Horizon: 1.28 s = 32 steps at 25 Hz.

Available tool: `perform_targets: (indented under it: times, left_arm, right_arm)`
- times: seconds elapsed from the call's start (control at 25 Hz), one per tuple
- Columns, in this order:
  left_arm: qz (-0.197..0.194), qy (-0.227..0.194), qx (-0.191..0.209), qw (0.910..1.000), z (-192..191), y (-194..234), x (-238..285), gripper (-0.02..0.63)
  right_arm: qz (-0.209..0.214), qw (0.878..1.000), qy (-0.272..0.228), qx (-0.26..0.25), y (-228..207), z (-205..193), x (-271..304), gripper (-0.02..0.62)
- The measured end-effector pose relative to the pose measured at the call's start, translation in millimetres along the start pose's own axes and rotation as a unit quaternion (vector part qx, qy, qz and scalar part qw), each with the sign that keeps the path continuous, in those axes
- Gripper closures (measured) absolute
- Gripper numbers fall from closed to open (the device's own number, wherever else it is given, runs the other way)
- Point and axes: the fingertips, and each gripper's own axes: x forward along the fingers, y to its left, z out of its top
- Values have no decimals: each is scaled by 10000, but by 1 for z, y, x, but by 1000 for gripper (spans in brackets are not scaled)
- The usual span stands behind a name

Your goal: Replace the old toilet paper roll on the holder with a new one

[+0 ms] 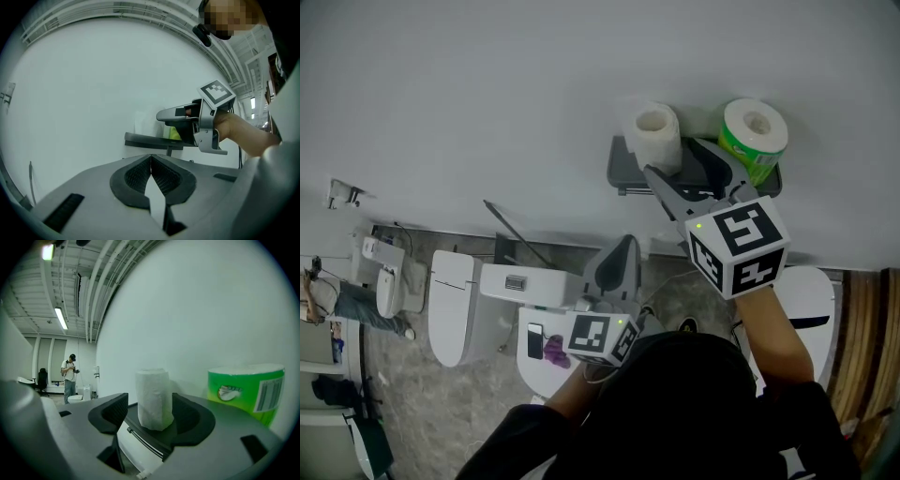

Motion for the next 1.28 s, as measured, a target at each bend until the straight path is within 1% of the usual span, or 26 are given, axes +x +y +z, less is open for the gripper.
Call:
perform_targets:
  times: [0.2,0.4,0.6,0.72,0.8,0.88,1.04,1.12,1.2,1.28]
  left_arm:
    - [-66,10,30,10000,-4,-5,3,583]
    - [-132,33,15,9999,-4,-17,8,583]
    - [-254,57,22,9997,-6,-28,15,583]
    - [-343,75,60,9994,-9,-35,18,583]
    - [-377,75,49,9993,-10,-39,20,583]
    - [-389,77,39,9992,-10,-41,21,583]
    - [-425,101,67,9990,-10,-45,22,583]
    - [-396,107,59,9991,-12,-43,20,583]
    - [-330,112,48,9994,-12,-40,19,583]
    - [-272,103,38,9996,-11,-36,18,583]
  right_arm:
    - [-5,9997,-168,-167,0,9,-23,316]
    - [-31,9993,-330,-189,-5,15,-43,316]
    - [27,9983,-496,-307,-3,20,-63,304]
    - [-5,9980,-543,-321,-7,20,-77,295]
    - [-143,9977,-519,-417,-14,18,-86,280]
    - [-369,9970,-492,-480,-25,14,-94,251]
    - [-976,9930,-386,-538,-59,5,-101,223]
    - [-1218,9909,-317,-485,-76,1,-98,204]
    - [-1331,9900,-236,-397,-89,-4,-92,191]
    - [-1340,9903,-170,-323,-96,-7,-84,183]
